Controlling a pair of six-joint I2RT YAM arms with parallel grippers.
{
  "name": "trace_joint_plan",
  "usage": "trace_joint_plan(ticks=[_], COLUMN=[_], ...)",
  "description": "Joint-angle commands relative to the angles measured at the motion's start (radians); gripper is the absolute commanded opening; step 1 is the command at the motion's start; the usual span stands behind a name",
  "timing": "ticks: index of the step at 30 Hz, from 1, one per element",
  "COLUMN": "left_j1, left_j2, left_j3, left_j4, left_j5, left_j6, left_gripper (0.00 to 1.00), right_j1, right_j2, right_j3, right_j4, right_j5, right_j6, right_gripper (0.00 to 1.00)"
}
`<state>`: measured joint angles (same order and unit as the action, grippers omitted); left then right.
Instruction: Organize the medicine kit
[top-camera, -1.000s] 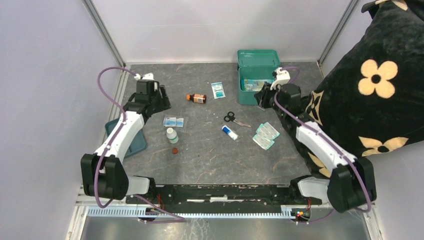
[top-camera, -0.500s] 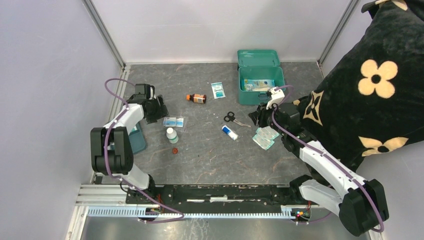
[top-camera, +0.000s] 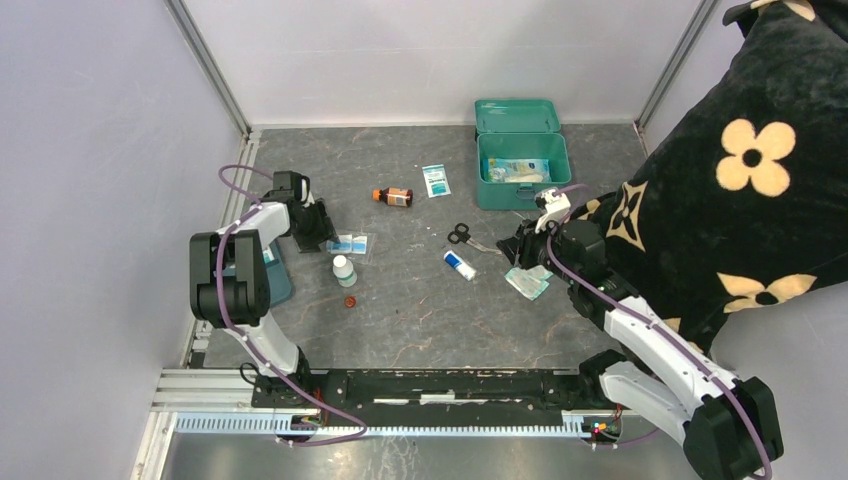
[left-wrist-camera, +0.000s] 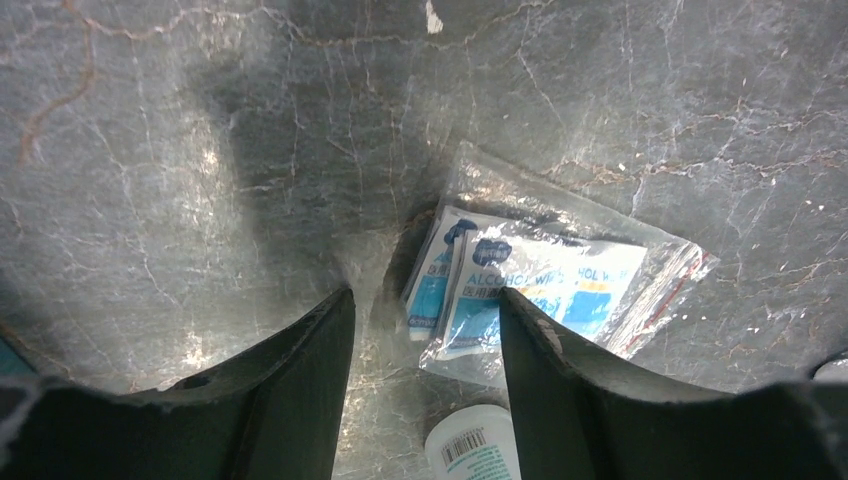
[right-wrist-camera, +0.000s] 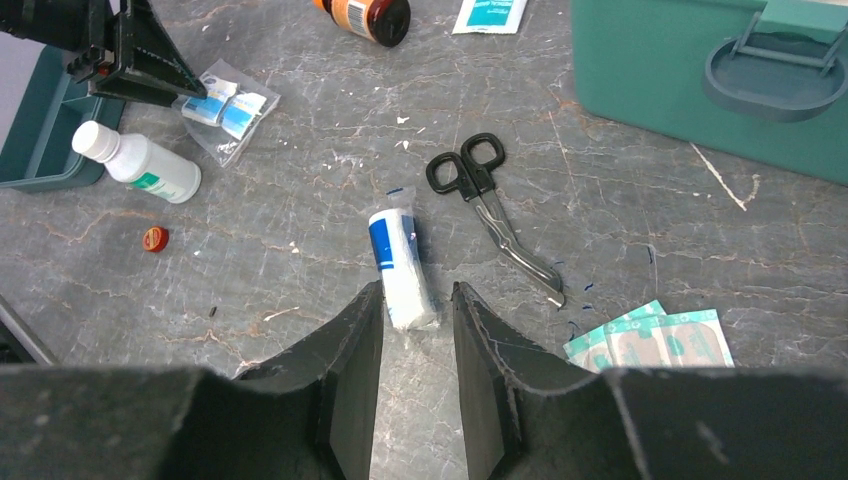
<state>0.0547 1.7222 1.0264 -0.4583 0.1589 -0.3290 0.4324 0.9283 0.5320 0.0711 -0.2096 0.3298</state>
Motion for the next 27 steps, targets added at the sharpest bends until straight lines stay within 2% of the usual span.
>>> trace_joint_plan(ticks=[1,4,8,15,23,27], left_j1=[0.001,0.001,0.001,0.001,-0.002,-0.014], left_j2=[0.036,0.057,0.062,0.015,-0.111,-0.162], left_j3=[0.036,0.038,0.030,0.005,0.002,0.055], left_j4=[0.011,0.013,0.028,0.066,0.121,0.139], left_j5=[0.013,0.014,0.045,0.107,0.137,0.159], left_j6=[0.050,0.061,0.072,0.078,0.005,-0.034], left_gripper=[0.60,0.52,0.30,0.05,0.02,0.02], right_j1=[0.006,0.007,0.007,0.008,0.010,0.010], right_j2=[-0.045,-0.072,-0.096,-0.100,-0.119,-0.119], right_j3=[-0.023,-0.036,-0.045,-0.056,-0.043,-0.056], right_j4=[0.046,0.037,0.020,0.008,-0.038,0.037], right_j5=[-0.037,-0.048,-0.063,-0.106,-0.046,-0.066], right_j6=[0.012,0.005,-0.006,0.003,-0.012,0.052], right_gripper=[0.37,0.37,0.37,0.38,0.39,0.42])
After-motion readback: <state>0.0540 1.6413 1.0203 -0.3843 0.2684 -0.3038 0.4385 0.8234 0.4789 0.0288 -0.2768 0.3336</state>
